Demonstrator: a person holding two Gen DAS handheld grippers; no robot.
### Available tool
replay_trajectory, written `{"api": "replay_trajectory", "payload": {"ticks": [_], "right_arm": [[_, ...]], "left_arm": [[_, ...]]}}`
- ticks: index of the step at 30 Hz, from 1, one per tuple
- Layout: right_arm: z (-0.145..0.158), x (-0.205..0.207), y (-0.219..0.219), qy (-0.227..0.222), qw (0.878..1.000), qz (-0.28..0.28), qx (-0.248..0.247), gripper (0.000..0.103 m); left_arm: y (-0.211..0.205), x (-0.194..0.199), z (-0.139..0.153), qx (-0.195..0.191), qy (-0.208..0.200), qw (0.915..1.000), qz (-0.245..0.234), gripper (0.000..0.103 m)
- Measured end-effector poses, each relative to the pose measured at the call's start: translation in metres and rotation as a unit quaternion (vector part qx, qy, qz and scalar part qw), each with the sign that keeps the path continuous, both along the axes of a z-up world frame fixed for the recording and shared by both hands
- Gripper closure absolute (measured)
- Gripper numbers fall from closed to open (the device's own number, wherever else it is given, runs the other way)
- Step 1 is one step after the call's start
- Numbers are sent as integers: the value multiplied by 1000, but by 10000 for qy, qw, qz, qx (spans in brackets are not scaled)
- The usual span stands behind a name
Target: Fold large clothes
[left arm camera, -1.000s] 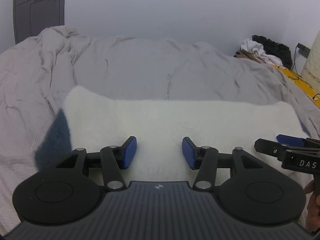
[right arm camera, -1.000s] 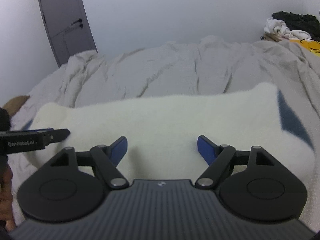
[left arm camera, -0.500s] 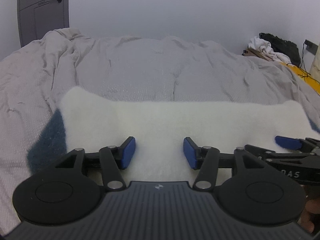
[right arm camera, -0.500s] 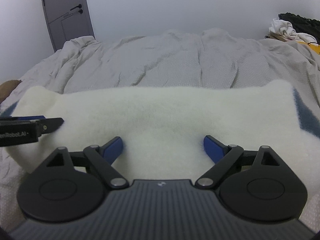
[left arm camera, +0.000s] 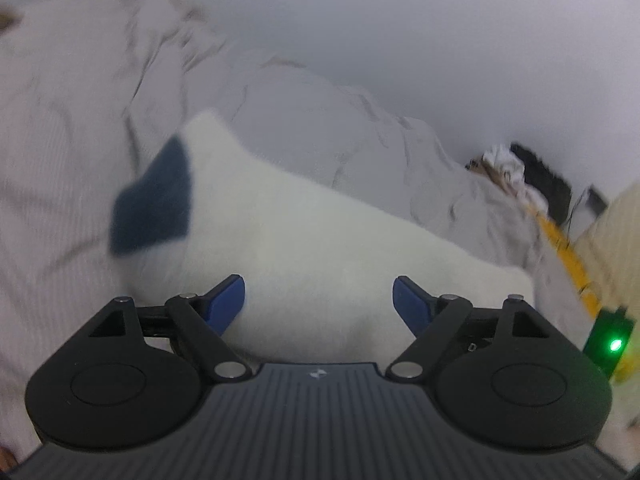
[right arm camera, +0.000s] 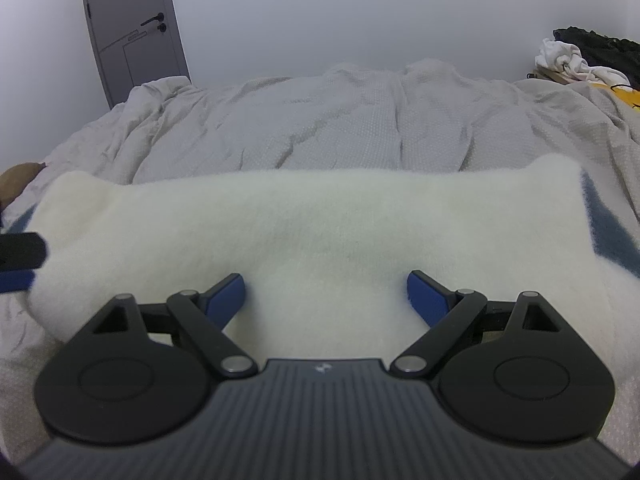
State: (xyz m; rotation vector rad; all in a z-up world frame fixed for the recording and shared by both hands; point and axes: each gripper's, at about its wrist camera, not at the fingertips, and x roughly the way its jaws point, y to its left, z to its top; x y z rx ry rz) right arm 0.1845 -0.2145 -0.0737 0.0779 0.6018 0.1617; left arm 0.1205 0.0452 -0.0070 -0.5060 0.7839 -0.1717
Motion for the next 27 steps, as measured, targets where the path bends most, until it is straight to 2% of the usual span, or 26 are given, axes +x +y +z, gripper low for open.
{"api": "replay_trajectory", "payload": {"ticks": [4,7,9,12,15,16,22,27], "right_arm": [[0,0,1,-2,10000,-15,-2,12],[0,-1,2,-6,10000,-29,-23,12],[0,-1,4,-9,10000,-45,-39,12],[0,-1,4,-14,10000,-56,-41,12],[0,-2,4,-19,10000,-68,-37,12],[0,-2,4,-23,10000,-67,-41,12],[1,-3,4,-63,9999,-86,-3,13],[11,-14,5,-198,9996,-169,46,14]], "left_arm": [[20,-7,-18,-649,559,9960,272,18],[32,0,-39,-1027,968,9889,465,18],[42,7,-53,-1373,1187,9809,696,19],[51,15,-68,-1821,1206,9718,892,19],[50,21,-70,-1835,1109,9713,1030,20],[49,23,-70,-1811,1062,9720,1053,23],[42,32,-62,-1548,770,9791,1073,52],[36,33,-50,-1304,478,9855,977,58]]}}
